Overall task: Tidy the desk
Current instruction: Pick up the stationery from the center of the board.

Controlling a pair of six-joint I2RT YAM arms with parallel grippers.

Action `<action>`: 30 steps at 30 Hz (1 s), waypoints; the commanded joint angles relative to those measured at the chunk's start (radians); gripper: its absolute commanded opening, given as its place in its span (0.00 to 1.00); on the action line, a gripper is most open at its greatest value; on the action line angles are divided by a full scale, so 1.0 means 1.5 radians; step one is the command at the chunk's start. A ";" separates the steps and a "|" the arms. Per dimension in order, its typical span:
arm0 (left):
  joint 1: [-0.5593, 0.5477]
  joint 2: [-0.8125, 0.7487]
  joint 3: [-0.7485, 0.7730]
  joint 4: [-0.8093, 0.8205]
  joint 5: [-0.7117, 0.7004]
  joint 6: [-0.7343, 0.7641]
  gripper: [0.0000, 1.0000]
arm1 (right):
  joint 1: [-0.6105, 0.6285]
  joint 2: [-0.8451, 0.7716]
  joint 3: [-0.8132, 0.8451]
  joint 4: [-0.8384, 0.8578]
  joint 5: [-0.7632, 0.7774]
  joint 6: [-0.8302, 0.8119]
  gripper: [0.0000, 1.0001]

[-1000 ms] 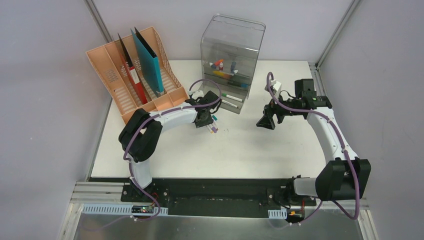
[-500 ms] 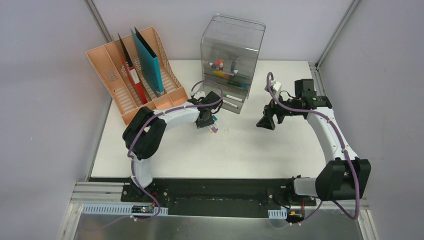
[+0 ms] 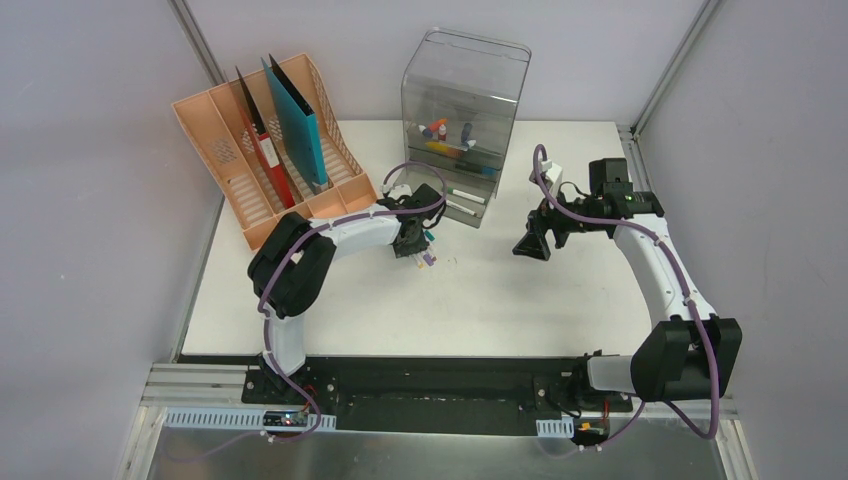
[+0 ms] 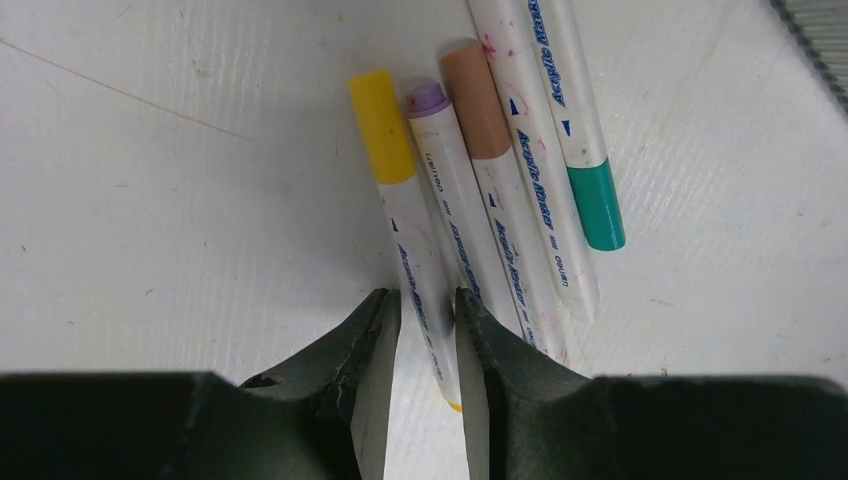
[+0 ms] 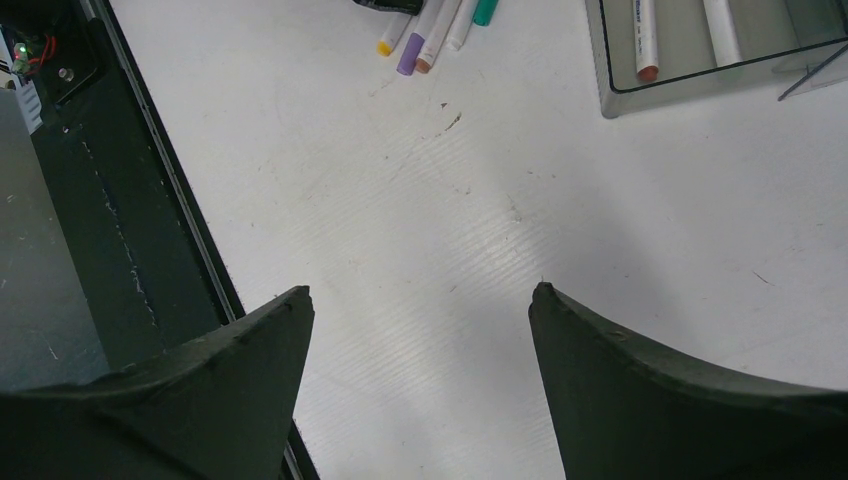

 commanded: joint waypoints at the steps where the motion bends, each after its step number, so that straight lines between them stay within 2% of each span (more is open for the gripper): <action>1: -0.006 0.003 0.012 0.001 -0.004 0.009 0.28 | 0.004 0.001 0.027 0.001 -0.013 -0.016 0.82; 5: -0.006 0.004 0.008 0.002 -0.003 0.008 0.23 | 0.004 0.001 0.028 0.001 -0.013 -0.016 0.82; 8: -0.006 0.001 0.003 0.002 -0.002 0.010 0.14 | 0.003 0.001 0.029 0.001 -0.014 -0.017 0.82; 16: -0.006 -0.024 -0.016 0.002 0.000 0.020 0.00 | 0.003 0.001 0.028 -0.001 -0.018 -0.017 0.82; 24: -0.006 -0.094 -0.064 0.022 0.006 0.039 0.00 | 0.005 0.004 0.027 -0.003 -0.036 -0.014 0.82; 30: -0.006 -0.155 -0.118 0.097 0.051 0.092 0.00 | 0.010 0.010 0.025 -0.001 -0.069 -0.007 0.82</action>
